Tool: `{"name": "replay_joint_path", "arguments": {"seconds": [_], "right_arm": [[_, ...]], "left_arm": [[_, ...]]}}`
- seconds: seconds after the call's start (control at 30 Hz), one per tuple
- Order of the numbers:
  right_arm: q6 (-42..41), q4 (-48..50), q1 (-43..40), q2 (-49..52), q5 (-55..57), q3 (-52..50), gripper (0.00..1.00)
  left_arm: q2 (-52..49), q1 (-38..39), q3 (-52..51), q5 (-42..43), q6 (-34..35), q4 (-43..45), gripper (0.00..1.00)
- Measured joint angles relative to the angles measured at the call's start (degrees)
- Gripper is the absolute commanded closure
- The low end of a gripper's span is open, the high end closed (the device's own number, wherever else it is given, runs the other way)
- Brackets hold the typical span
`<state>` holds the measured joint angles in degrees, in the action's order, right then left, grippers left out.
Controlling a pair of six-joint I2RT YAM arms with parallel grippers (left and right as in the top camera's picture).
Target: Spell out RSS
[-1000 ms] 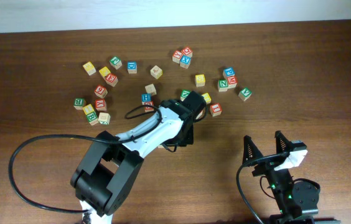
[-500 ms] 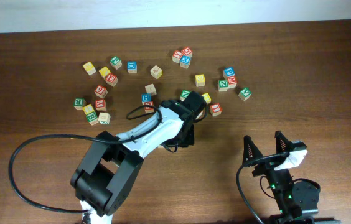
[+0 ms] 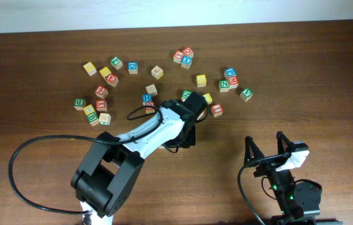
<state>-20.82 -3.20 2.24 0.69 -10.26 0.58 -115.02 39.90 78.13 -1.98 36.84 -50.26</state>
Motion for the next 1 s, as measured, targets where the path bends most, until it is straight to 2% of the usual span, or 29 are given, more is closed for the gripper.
{"name": "replay_joint_path", "arguments": {"seconds": [0.2, 0.33, 0.47, 0.57, 1.0], "right_arm": [[0.0, 0.0, 0.0, 0.0, 0.0, 0.0, 0.02], [0.0, 0.0, 0.0, 0.0, 0.0, 0.0, 0.02], [0.0, 0.0, 0.0, 0.0, 0.0, 0.0, 0.02], [0.0, 0.0, 0.0, 0.0, 0.0, 0.0, 0.02], [0.0, 0.0, 0.0, 0.0, 0.0, 0.0, 0.02]], "left_arm": [[0.0, 0.0, 0.0, -0.1, 0.0, 0.0, 0.77], [0.0, 0.0, 0.0, -0.1, 0.0, 0.0, 0.72], [0.0, 0.0, 0.0, -0.2, 0.0, 0.0, 0.72], [0.0, 0.0, 0.0, -0.2, 0.0, 0.0, 0.76], [0.0, 0.0, 0.0, -0.2, 0.0, 0.0, 0.77]]}}
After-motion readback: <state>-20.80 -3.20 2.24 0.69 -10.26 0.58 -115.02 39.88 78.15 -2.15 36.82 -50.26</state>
